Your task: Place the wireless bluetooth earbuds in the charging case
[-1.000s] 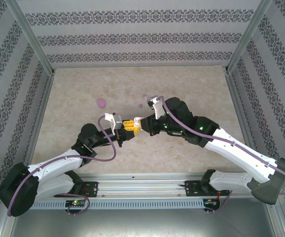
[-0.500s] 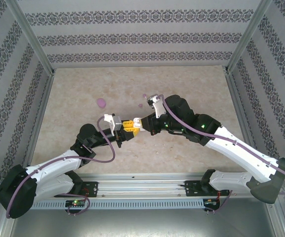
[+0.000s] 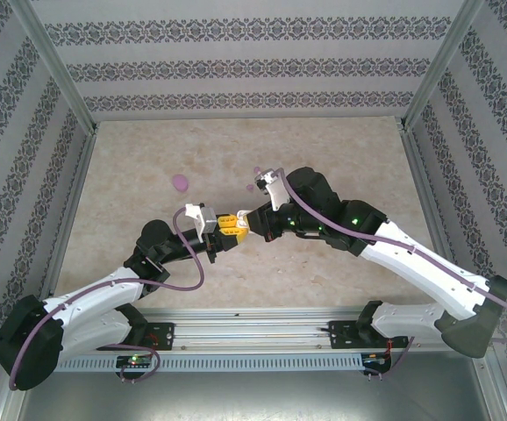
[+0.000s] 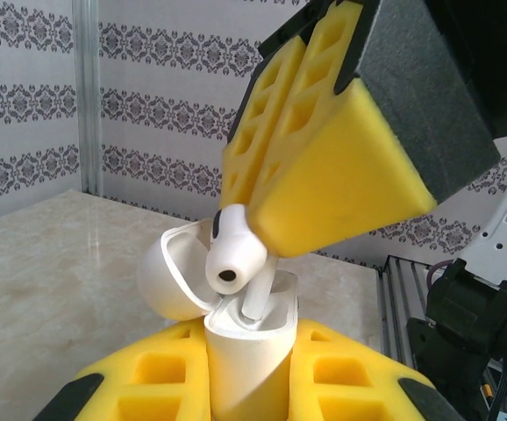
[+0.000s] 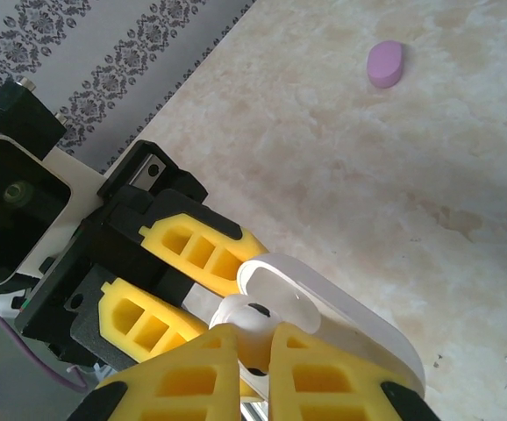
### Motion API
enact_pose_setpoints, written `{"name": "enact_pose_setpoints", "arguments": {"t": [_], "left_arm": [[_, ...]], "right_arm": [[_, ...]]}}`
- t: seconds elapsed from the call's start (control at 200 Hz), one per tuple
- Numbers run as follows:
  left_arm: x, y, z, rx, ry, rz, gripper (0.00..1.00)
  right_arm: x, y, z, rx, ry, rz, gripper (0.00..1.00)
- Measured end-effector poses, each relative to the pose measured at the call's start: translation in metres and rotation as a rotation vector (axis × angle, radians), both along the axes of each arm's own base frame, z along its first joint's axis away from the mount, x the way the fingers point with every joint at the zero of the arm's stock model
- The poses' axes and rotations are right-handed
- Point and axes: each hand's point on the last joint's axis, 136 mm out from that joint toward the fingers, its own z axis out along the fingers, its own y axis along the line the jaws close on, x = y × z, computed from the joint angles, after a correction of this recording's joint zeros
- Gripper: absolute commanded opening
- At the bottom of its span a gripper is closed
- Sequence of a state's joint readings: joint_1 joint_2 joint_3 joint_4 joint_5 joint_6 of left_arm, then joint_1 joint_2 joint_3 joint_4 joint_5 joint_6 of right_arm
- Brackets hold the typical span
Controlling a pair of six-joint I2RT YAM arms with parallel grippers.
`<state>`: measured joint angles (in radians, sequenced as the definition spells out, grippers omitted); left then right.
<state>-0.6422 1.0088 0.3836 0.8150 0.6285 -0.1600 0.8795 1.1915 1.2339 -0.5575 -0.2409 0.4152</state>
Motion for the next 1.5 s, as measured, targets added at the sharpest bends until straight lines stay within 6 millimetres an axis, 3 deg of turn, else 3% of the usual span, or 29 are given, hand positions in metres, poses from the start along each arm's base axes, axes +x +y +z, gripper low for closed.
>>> {"name": "enact_pose_setpoints", "arguments": {"t": [1.099, 1.324, 1.499], "left_arm": [[0.002, 0.005, -0.007, 0.037, 0.015, 0.036, 0.0], [0.006, 0.016, -0.001, 0.051, -0.016, 0.113, 0.0], [0.014, 0.03, -0.003, 0.07, -0.007, 0.215, 0.0]], "right_arm": [[0.0, 0.0, -0.005, -0.005, 0.031, -0.015, 0.11], [0.008, -0.014, 0.003, -0.007, 0.005, -0.106, 0.11], [0.024, -0.035, -0.011, -0.038, 0.063, -0.236, 0.11]]}}
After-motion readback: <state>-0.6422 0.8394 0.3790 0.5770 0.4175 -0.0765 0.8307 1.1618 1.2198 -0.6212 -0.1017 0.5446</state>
